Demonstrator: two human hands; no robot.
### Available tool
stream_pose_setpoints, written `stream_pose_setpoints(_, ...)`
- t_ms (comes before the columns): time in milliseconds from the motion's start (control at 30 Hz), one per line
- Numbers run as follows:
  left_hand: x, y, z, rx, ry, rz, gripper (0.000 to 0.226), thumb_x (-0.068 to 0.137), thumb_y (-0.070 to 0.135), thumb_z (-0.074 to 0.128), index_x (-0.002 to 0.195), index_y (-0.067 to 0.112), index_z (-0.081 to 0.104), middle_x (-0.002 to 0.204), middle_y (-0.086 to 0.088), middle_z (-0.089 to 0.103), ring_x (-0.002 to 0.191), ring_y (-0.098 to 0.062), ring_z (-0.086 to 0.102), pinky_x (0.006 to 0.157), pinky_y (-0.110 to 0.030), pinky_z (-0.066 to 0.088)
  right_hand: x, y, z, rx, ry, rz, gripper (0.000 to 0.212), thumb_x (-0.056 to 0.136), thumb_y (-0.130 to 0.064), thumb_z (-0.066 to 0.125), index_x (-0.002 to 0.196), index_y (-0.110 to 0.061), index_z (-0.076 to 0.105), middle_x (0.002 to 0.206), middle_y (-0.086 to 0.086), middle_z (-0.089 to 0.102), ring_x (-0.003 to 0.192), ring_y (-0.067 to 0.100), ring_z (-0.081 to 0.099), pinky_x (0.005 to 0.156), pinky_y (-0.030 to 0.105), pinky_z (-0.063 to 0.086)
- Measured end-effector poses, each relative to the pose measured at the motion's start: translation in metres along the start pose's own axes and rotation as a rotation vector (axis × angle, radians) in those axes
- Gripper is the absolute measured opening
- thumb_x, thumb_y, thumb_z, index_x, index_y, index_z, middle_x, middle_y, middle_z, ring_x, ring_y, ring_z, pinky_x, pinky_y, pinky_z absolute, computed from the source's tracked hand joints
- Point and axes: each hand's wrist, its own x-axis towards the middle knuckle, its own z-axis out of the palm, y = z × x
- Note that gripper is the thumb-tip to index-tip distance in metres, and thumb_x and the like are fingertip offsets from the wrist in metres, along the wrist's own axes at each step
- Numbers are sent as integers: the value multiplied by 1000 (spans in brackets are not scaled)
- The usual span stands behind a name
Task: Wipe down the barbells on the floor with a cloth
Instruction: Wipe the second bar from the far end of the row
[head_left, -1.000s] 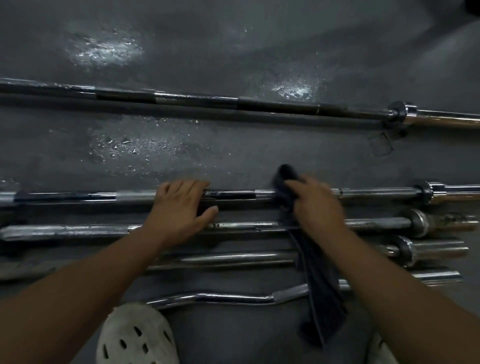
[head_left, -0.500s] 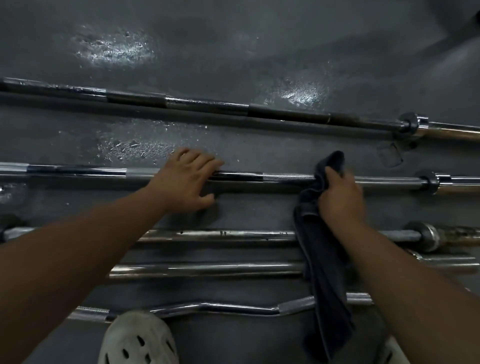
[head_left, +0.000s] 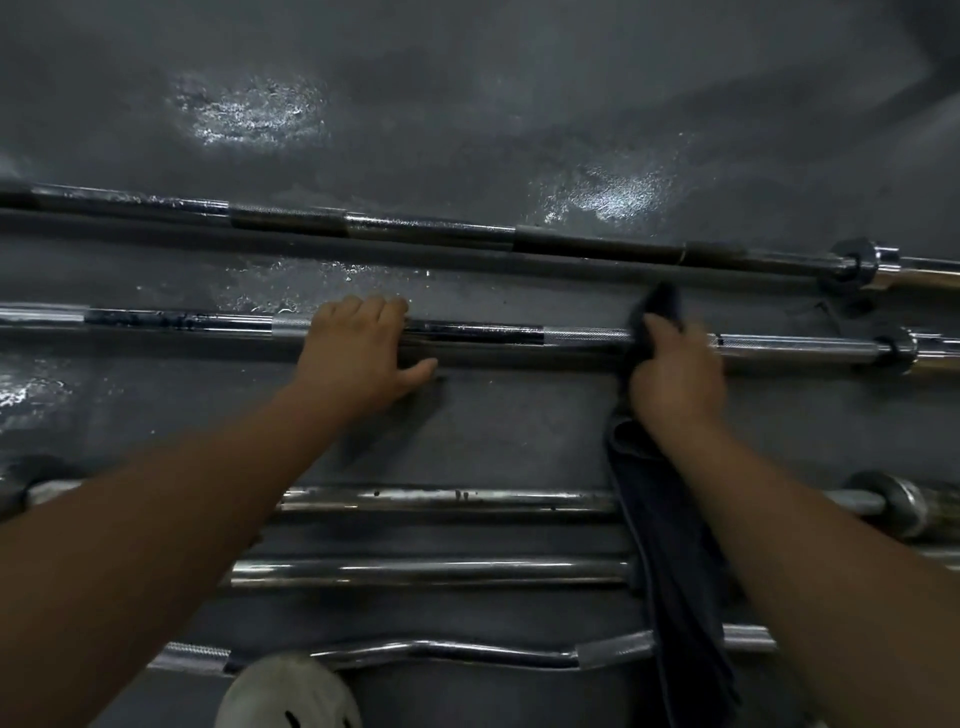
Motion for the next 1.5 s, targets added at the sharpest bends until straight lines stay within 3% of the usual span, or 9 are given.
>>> stream_pose_setpoints(167,-10,1,-5,-70,-27,10,75,79,59,60,137,15,45,122,-10,59,112,-31,54,103,-45,35,-16,-24,2,-67,-138,-317,67,84,-6,52,147,-30,44,144,12,43,121,40,48,94,46,46)
stream_pose_setpoints(267,-28,1,-5,-138,-34,-7,80,80,54,63,144,12,38,132,-12,56,123,-32,50,112,-46,27,-4,25,-9,-103,-40,-74,66,84,-4,50,146,-27,46,141,17,46,119,44,48,97,50,45)
stream_pose_setpoints(367,-45,13,-1,-148,-40,-36,87,73,60,45,144,11,41,137,-14,53,127,-32,46,114,-46,23,-24,17,-7,4,-31,78,66,82,-2,54,144,-21,49,147,19,40,121,47,47,104,48,40)
stream_pose_setpoints(533,-76,20,2,-309,58,-89,74,76,54,44,135,11,49,126,-13,58,118,-32,51,106,-49,36,-66,-15,2,40,-229,-303,67,82,-2,51,144,-27,49,147,9,43,125,36,47,103,43,44)
stream_pose_setpoints(700,-83,25,2,-322,47,-114,67,80,57,41,131,16,51,116,-8,58,109,-28,52,98,-47,38,-60,45,-15,-46,-41,153,61,83,-4,52,142,-21,52,141,20,46,117,46,50,101,48,45)
stream_pose_setpoints(867,-109,41,18,-190,-33,-57,81,82,73,35,142,18,44,126,-8,60,118,-28,52,107,-47,28,-102,-5,0,-17,-250,-259,67,81,-5,55,143,-29,48,142,9,44,120,39,47,96,45,48)
stream_pose_setpoints(1100,-119,39,18,-146,-72,-14,95,83,86,26,155,24,24,141,-4,50,127,-27,45,107,-46,24,-71,44,-3,7,-96,106,52,85,-6,48,131,-27,60,132,16,54,113,40,56,95,45,49)
stream_pose_setpoints(1333,-70,21,2,-215,-95,0,96,80,87,19,154,27,18,152,-3,40,138,-26,34,113,-47,21,-61,-18,6,-24,-252,-303,63,83,-5,52,142,-28,52,140,10,51,118,38,53,99,44,47)
stream_pose_setpoints(1500,-60,7,5,-154,7,-53,88,83,78,30,148,19,32,140,-12,49,130,-32,42,111,-50,28,-26,51,-23,-79,-69,88,60,89,-6,48,147,-24,45,142,20,44,123,44,47,104,49,43)
